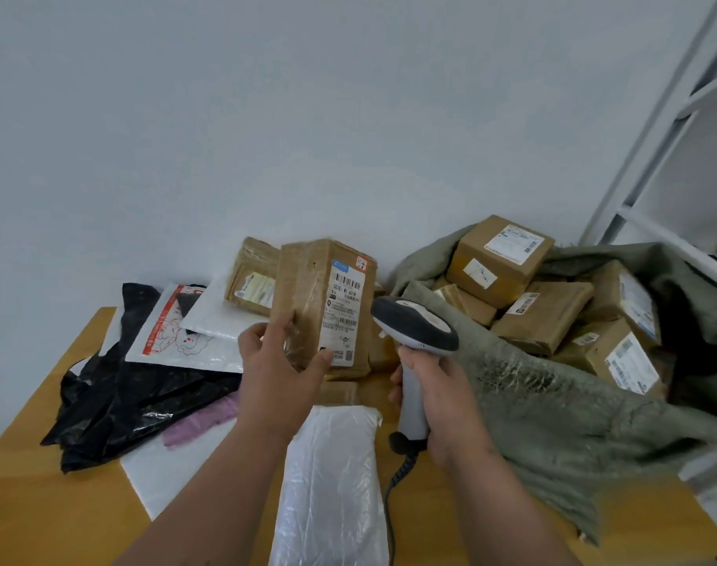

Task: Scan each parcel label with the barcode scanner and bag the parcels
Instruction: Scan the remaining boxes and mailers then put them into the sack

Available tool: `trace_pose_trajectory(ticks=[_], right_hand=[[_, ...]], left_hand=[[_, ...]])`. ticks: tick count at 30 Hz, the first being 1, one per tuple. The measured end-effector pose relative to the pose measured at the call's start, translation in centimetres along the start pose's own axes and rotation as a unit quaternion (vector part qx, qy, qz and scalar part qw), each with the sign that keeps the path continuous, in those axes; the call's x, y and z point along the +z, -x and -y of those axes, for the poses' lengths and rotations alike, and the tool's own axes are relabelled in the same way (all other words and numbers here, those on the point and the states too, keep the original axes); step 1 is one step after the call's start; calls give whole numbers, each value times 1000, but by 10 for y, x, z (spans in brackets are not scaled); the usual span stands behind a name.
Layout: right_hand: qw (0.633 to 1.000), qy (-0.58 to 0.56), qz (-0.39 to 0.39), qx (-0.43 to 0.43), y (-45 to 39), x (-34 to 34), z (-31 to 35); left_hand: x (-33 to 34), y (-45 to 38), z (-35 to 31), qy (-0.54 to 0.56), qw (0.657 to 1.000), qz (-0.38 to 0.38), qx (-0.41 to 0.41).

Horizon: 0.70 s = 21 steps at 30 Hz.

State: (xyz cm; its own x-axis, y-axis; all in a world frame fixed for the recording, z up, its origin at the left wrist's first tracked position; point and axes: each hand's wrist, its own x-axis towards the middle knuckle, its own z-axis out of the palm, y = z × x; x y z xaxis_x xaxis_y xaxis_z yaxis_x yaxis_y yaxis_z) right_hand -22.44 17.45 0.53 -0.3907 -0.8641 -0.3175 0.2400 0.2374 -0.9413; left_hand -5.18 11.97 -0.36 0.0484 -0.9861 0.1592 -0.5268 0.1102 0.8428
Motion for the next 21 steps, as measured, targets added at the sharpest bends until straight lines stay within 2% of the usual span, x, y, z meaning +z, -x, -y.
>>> trace_pose_trajectory(ticks=[10,15,21], right_hand=[[988,-21,-132,-77,6,-36,17],[976,-55,-181,-108,-6,-79,39],[968,-41,-208,-131,-30,-148,69]], left_hand=[[30,-19,-61,-11,991,12,129],[71,-23,-107,-28,982,31,187],[143,-19,-163,-45,971,48,229]])
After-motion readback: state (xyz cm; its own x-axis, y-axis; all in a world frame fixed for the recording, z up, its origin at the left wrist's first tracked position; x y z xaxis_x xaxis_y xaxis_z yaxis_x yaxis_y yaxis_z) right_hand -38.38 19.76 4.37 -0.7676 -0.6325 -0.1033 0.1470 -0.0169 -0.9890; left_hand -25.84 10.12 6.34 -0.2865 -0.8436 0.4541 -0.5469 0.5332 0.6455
